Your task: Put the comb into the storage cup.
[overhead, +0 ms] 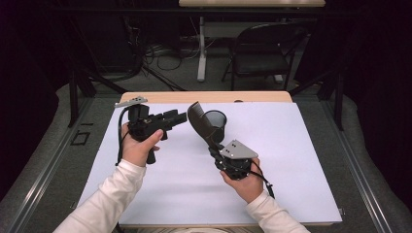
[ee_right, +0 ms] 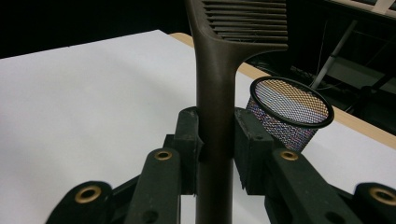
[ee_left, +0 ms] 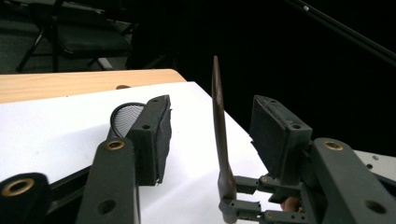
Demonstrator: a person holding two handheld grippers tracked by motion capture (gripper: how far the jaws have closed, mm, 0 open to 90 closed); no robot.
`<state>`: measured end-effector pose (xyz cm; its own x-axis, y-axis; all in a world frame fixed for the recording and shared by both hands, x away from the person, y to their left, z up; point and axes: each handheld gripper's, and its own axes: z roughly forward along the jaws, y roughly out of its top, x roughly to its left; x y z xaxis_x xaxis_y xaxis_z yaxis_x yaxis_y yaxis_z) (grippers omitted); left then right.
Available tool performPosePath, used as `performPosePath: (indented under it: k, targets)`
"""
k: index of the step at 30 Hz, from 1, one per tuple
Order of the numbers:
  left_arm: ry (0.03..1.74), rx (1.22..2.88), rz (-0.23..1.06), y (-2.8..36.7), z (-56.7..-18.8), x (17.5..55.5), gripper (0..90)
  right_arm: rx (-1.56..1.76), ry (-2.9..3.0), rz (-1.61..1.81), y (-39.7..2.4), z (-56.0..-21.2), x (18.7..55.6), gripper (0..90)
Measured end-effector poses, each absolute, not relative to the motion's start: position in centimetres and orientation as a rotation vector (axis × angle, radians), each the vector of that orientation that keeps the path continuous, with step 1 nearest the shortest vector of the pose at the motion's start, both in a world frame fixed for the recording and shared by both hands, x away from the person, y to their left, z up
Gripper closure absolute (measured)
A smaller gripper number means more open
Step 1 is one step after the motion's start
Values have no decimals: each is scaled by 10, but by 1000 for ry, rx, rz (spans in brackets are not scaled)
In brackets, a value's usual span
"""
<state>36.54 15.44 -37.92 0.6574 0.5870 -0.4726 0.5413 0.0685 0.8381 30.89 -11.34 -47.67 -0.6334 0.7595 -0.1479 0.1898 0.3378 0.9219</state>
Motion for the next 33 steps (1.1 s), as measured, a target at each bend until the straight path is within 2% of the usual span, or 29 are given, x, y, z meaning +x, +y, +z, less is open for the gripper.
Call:
performPosePath:
  k: [33]
  targets:
    - [1006,1569,-29,130,-387,378,701,819,2039,1291,-112,-478,308,726]
